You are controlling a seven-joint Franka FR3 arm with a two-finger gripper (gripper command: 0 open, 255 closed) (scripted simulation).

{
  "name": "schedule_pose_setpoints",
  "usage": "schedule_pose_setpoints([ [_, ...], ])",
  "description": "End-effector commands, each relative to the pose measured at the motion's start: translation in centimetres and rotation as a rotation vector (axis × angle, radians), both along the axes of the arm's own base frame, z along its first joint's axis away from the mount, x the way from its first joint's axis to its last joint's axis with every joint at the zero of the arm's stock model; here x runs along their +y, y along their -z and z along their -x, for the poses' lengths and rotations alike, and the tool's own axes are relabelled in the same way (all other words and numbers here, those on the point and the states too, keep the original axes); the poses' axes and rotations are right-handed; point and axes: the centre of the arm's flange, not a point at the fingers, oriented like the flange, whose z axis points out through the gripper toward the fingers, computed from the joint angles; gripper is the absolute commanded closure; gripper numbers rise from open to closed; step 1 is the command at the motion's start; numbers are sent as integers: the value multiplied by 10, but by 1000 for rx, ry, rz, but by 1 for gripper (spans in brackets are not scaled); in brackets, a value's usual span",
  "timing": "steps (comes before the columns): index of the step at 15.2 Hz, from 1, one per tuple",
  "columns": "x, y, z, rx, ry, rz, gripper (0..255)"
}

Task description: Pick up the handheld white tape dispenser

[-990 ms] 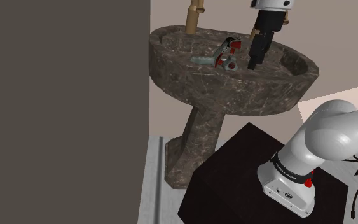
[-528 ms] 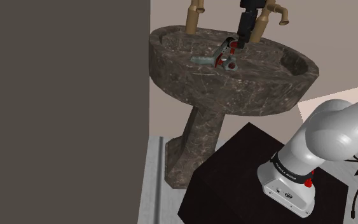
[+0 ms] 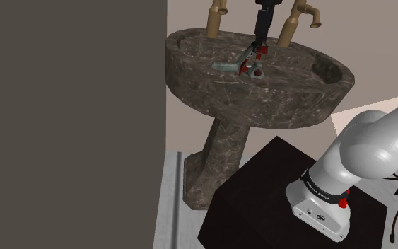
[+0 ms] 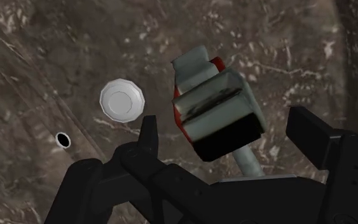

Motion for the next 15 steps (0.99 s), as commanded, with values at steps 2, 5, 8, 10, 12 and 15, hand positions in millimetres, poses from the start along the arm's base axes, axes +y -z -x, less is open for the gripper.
schedule_pose_setpoints([
  [2, 0, 16, 0, 0, -1, 0, 0],
  [5, 0, 19, 0, 0, -1, 0, 255],
  [8, 0, 19, 0, 0, -1, 0, 255],
  [10, 1, 19, -1, 0, -1, 0, 255],
  [12, 1, 19, 0, 0, -1, 0, 255],
  [15, 0, 14, 0, 0, -1, 0, 255],
])
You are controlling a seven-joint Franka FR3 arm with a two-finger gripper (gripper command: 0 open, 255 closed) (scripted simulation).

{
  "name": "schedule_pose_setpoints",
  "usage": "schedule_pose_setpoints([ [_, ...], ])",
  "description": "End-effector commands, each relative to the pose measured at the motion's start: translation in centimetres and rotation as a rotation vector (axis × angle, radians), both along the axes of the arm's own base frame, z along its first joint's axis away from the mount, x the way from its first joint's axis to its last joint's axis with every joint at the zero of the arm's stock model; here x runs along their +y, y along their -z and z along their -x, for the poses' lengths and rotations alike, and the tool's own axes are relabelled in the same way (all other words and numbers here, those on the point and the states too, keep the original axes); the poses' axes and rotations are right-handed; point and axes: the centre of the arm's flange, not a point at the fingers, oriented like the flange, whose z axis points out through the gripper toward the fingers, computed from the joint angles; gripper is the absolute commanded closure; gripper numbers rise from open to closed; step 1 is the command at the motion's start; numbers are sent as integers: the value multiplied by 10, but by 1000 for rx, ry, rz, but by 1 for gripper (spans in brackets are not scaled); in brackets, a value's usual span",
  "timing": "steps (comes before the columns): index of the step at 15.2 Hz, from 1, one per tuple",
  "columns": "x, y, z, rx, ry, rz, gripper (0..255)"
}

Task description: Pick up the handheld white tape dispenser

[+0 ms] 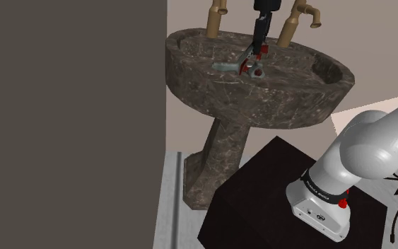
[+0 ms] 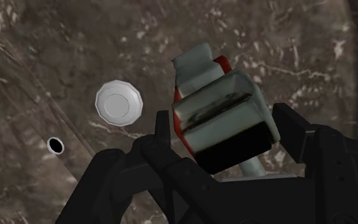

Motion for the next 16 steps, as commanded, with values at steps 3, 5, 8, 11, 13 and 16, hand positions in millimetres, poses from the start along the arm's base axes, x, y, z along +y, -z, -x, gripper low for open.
schedule_pose_setpoints([
  [3, 0, -18, 0, 2, 0, 0, 255],
  [5, 0, -28, 0, 2, 0, 0, 255],
  [8, 0, -44, 0, 2, 0, 0, 255],
  [11, 0, -60, 0, 2, 0, 0, 255],
  [13, 0, -70, 0, 2, 0, 0, 255],
  [16, 0, -76, 0, 2, 0, 0, 255],
])
